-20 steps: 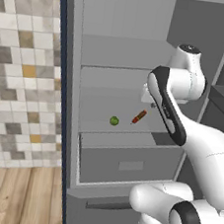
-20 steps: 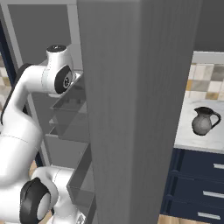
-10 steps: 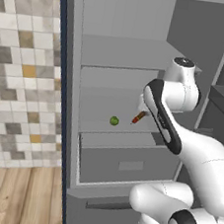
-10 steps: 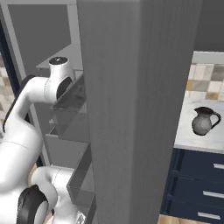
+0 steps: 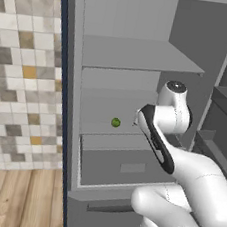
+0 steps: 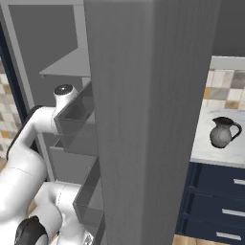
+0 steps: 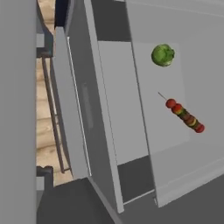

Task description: Move the brussel sprout and kebabs from the second highest shelf to the top shelf to make space. Then, place the pitcher from the counter on the cleared second highest shelf.

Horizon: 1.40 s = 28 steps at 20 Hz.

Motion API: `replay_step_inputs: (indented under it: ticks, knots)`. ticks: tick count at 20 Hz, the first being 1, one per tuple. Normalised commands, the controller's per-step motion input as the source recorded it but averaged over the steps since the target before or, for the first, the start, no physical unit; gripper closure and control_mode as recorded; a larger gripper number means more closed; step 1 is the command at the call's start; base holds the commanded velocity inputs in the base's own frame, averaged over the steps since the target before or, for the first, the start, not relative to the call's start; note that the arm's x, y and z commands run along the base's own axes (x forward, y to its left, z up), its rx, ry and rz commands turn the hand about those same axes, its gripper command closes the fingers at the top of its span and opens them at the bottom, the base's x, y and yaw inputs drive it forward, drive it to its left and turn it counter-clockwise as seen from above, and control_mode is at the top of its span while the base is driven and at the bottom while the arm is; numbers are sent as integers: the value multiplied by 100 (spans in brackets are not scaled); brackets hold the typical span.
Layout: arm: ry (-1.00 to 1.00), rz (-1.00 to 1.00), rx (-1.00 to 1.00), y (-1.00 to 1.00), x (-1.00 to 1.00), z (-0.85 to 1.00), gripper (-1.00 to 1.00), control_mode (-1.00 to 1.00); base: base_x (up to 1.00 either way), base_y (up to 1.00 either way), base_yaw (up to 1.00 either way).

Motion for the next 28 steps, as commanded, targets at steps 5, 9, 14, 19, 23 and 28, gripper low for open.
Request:
replay_step_inputs:
  ticks: [5, 9, 14, 19, 23, 28]
  knots:
    - [-2, -18, 0, -10, 51, -34, -100, -100, 0, 0, 0]
    - [-2, -11, 0, -1, 48, -14, -100, -100, 0, 0, 0]
    - [-1, -3, 1, 0, 48, -20, -100, -100, 0, 0, 0]
    - [-3, 0, 4, -8, 45, -23, -100, -100, 0, 0, 0]
    - [-3, 0, 6, -17, 47, -17, -100, -100, 0, 0, 0]
    - [-2, 0, 5, -10, 46, -15, -100, -100, 0, 0, 0]
